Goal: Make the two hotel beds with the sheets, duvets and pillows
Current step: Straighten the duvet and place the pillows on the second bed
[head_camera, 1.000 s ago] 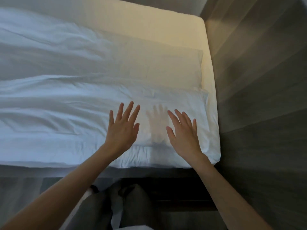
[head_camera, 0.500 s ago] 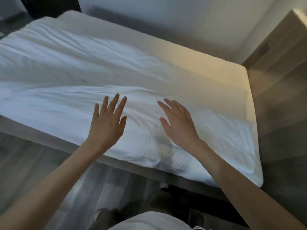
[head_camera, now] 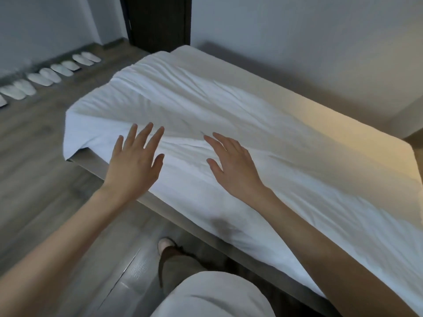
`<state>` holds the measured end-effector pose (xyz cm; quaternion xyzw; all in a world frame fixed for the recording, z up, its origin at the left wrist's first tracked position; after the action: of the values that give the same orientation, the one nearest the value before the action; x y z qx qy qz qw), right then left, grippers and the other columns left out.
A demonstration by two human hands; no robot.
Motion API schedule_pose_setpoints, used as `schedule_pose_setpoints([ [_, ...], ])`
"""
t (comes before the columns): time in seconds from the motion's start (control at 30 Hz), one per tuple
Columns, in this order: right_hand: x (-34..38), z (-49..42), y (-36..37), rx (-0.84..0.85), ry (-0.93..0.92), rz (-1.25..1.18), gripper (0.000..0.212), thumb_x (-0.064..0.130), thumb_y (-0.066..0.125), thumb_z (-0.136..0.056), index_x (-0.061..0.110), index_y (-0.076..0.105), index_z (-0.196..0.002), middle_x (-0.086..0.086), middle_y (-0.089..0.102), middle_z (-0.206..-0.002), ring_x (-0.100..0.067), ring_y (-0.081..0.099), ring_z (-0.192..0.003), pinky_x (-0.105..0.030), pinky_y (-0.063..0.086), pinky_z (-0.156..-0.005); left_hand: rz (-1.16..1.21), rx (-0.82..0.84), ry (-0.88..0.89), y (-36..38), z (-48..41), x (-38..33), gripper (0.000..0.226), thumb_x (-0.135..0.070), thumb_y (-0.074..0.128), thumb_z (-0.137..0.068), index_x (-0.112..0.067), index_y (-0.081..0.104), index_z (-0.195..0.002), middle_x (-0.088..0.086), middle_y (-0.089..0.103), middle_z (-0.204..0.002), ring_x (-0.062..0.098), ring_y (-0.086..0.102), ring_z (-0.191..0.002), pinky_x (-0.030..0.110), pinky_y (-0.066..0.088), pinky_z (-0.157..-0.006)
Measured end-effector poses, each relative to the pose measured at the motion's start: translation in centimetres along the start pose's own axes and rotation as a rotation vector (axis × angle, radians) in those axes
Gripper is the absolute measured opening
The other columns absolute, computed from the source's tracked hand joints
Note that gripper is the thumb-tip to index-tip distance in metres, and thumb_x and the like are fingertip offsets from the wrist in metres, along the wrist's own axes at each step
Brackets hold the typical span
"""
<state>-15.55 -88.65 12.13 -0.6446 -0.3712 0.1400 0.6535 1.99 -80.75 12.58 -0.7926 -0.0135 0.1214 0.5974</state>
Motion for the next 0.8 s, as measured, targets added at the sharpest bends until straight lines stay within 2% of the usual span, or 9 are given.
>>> schedule_pose_setpoints([
  [0.23,7.7,-13.9,5.2,-0.009,-0.105,0.038,0.052,0.030,0.046,-0.100,0.025,0.032,-0.150,0.000,0.030,-0.156,-0.023,0.030,-0.141,-0.041,0.028,-0.111,-0.061,-0.007,0.002,-0.5,-6.6,13.4,0.059,-0.020,0.062,-0.090,-0.012,0.042,-0.145,0.016,0.042,-0.148,0.043,0.035,-0.137,0.062,0.034,-0.104],
  [0.47,14.3,-28.2,8.0,-0.002,-0.070,0.020,0.052,0.031,0.045,-0.101,0.027,0.030,-0.151,0.001,0.027,-0.158,-0.021,0.029,-0.141,-0.038,0.026,-0.112,-0.065,0.013,-0.005,-2.5,-15.7,26.4,0.058,-0.022,0.059,-0.092,-0.014,0.040,-0.146,0.013,0.039,-0.151,0.039,0.032,-0.140,0.058,0.030,-0.108],
  [0.63,20.3,-36.4,10.1,0.008,-0.082,0.038,0.052,0.032,0.045,-0.100,0.027,0.031,-0.150,0.002,0.027,-0.158,-0.020,0.030,-0.141,-0.038,0.027,-0.111,-0.036,-0.023,-0.023,-3.6,-19.4,36.2,0.057,-0.021,0.062,-0.089,-0.012,0.045,-0.143,0.014,0.045,-0.146,0.041,0.039,-0.135,0.059,0.035,-0.104],
  [0.8,26.4,-43.7,14.2,0.021,-0.036,0.065,0.053,0.033,0.045,-0.100,0.028,0.030,-0.150,0.002,0.025,-0.158,-0.020,0.027,-0.142,-0.039,0.026,-0.113,0.005,-0.002,-0.006,-3.6,-22.5,46.8,0.056,-0.023,0.061,-0.090,-0.014,0.045,-0.143,0.011,0.043,-0.148,0.038,0.037,-0.137,0.056,0.034,-0.105],
])
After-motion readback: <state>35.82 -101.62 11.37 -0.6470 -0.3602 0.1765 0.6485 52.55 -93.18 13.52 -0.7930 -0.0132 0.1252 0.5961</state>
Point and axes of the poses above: each hand's wrist, its own z-axis away from the middle knuckle, its own y-axis out of the palm, x = y × z, the point moved 9 cm from there along -z, towards the middle knuckle
